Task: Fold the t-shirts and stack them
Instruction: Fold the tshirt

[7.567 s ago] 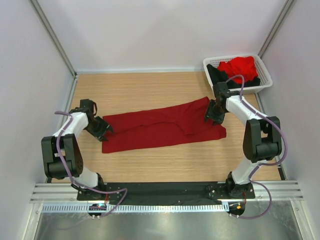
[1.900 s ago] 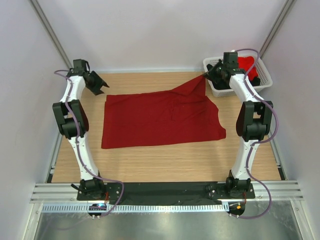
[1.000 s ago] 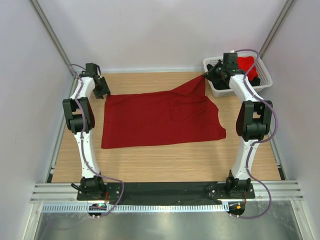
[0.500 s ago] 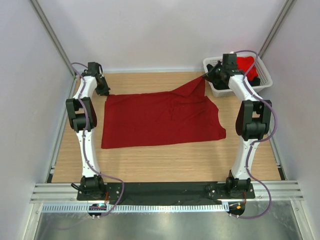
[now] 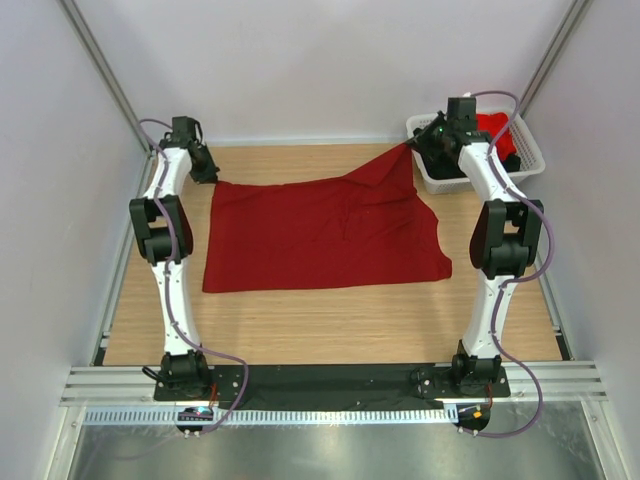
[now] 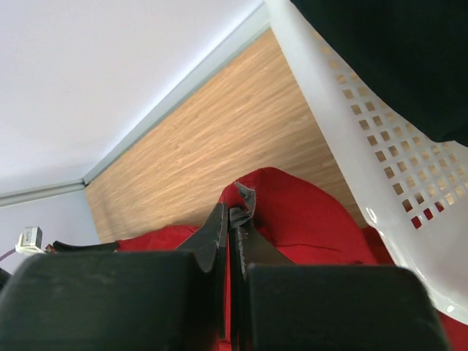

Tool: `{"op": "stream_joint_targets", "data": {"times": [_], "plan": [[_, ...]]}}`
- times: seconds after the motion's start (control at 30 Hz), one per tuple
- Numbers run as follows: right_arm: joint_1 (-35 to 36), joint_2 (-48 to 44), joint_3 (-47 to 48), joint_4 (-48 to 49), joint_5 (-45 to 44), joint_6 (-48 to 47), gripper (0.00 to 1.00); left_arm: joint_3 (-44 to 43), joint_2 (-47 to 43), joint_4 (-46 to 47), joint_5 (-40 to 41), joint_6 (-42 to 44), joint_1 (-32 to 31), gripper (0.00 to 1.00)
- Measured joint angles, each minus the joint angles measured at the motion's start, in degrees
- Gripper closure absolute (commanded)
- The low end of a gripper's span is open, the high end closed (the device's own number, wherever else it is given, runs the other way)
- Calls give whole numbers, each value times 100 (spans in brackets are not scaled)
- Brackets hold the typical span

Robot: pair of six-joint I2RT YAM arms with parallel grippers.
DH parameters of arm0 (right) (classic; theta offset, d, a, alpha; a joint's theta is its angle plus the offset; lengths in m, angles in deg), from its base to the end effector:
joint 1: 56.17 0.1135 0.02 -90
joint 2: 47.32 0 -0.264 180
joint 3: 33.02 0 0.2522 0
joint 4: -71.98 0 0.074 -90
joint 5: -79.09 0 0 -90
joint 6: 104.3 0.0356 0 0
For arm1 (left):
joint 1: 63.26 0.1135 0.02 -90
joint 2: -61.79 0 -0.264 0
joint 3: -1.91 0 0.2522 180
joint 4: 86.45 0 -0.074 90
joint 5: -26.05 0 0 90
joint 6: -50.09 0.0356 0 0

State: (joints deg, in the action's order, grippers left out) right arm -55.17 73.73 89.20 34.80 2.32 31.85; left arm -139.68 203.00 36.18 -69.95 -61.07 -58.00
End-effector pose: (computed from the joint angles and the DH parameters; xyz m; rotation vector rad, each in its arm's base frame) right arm 0.4960 0.0168 0.2809 0.7471 2.1462 0.7033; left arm 0.5356 0.0456 0.1888 -0.5495 2.5160 -0.2392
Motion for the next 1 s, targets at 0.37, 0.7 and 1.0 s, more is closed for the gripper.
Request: {"op": "stream_joint_targets", "data": {"times": [0.37, 0.7, 1.0], "plan": [[0, 0, 221, -153, -44, 157, 99, -55, -229, 7, -470, -599, 179, 100], [0, -33, 216, -581, -39, 216, 99, 68, -498, 35, -1215, -1145, 350, 100], [0, -822, -535, -1294, -63, 236, 99, 238, -721, -450, -1287, -1193, 380, 100]]}}
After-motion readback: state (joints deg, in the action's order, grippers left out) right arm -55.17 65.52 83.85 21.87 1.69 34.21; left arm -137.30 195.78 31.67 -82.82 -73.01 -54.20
